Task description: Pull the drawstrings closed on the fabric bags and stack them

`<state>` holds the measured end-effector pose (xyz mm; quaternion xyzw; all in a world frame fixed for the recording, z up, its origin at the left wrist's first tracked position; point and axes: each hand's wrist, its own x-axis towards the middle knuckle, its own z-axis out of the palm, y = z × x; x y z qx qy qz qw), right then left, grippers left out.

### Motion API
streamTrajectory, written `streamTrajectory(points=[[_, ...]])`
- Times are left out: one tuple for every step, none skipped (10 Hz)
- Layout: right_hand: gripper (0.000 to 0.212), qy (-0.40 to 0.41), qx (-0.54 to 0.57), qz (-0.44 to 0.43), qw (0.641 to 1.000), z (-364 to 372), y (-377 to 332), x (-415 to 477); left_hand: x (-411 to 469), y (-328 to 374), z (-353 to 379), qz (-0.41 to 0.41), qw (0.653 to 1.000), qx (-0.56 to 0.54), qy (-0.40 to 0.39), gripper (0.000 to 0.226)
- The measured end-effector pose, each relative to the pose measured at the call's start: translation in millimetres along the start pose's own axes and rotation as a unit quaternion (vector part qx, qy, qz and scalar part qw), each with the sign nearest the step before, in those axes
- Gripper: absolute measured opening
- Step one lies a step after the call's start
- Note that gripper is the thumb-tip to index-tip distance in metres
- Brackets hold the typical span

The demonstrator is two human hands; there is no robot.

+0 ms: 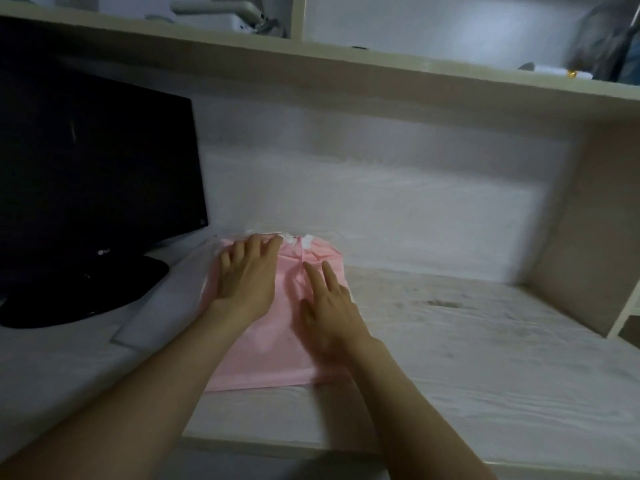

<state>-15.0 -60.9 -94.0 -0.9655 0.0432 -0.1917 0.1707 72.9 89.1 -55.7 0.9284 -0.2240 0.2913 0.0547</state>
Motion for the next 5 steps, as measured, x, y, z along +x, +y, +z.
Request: streamTrajectory(points=[[0.074,-0.014,-0.001,0.027,1.0,10,-2,6,-1,-5,14,0.023,0.996,-0.043,-0.069,0.075],[0.068,-0.035,-0.025,0.057,0.997,14,0,7,-1,-3,17,0.024,0.988,-0.054,-0.146,0.08],[0.05,-0.016,-0.033,0.067,0.997,15,0,8,-1,2,19,0.027,0.985,-0.054,-0.163,0.083],[0.036,0.061,0.025,0.073,0.995,8,2,13,0,11,11,0.03,0.994,-0.066,-0.081,0.081],[0.029,0.151,0.097,0.071,0.981,-8,-7,17,-3,20,9,0.089,0.99,-0.081,0.072,0.075]])
